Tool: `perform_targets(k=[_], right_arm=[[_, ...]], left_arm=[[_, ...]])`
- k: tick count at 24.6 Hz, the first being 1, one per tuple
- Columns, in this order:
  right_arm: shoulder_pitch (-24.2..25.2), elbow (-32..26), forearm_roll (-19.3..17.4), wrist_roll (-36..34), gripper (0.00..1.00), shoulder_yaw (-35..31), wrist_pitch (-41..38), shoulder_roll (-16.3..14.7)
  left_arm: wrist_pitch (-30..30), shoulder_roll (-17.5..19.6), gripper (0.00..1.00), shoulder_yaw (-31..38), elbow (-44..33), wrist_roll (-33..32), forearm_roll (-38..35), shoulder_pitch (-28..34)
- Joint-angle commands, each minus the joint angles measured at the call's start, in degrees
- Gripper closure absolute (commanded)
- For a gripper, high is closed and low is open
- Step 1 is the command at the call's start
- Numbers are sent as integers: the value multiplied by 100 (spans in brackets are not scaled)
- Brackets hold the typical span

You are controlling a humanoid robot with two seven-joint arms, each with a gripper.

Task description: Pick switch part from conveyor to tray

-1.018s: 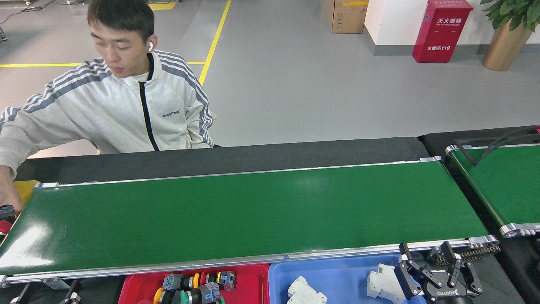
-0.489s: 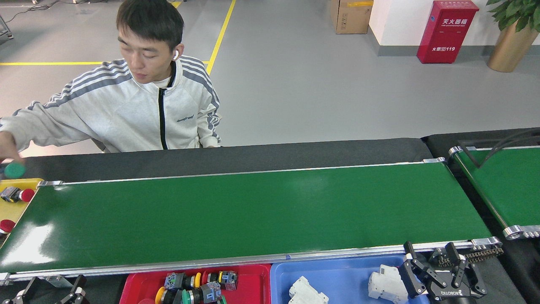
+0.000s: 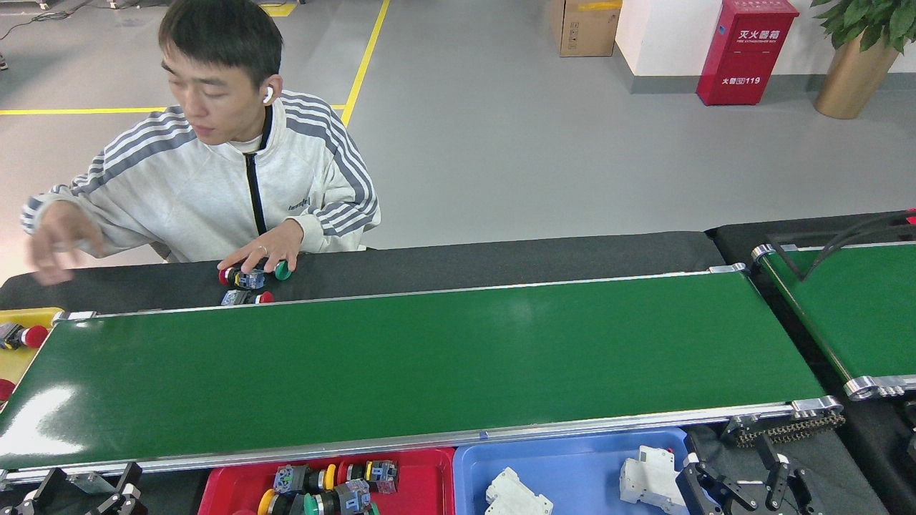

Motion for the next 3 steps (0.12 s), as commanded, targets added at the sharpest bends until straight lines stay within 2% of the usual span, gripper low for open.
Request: perform_targets(k=[1,3], right_arm=[[-16,-56,7,-1,1,-33,22,-64],[-16,-56,7,-1,1,-42,66,-90]], left_arm=[[7,98,0,49,-82,48,41,-49],[-11,106,0,172,-82,48,41,-58]])
